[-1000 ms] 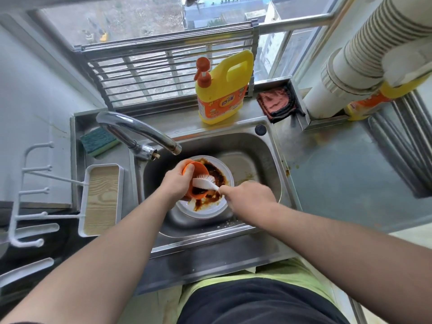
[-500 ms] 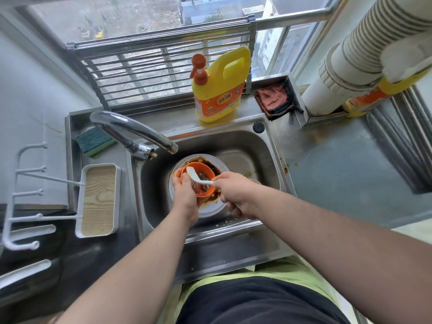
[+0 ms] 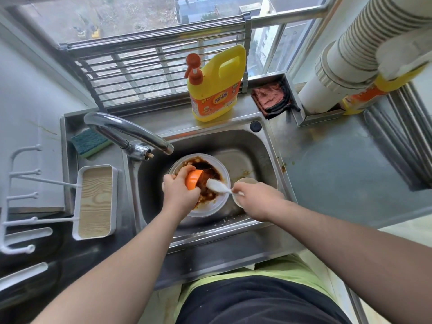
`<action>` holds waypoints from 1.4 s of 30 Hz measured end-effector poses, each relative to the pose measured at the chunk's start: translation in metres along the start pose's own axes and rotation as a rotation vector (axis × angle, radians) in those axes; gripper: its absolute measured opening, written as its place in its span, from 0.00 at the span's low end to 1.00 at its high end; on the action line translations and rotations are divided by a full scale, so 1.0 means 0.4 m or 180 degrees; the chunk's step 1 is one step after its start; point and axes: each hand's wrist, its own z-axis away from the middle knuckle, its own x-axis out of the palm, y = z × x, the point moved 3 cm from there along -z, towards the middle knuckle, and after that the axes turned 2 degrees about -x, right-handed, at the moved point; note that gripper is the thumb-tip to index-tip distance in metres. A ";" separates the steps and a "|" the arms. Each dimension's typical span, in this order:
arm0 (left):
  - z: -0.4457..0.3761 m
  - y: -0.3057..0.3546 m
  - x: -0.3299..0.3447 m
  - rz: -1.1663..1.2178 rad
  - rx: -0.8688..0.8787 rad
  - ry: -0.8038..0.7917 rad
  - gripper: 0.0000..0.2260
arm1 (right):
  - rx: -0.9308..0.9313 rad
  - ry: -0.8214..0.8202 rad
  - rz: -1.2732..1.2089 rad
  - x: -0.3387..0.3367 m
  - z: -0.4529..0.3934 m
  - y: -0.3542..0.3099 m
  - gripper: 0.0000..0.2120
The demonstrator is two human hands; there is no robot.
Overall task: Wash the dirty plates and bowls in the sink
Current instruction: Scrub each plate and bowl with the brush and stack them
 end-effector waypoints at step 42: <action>-0.061 -0.140 0.004 0.0018 -0.1188 0.0322 0.22 | 0.0082 0.0512 -0.1706 0.050 -0.169 0.046 0.11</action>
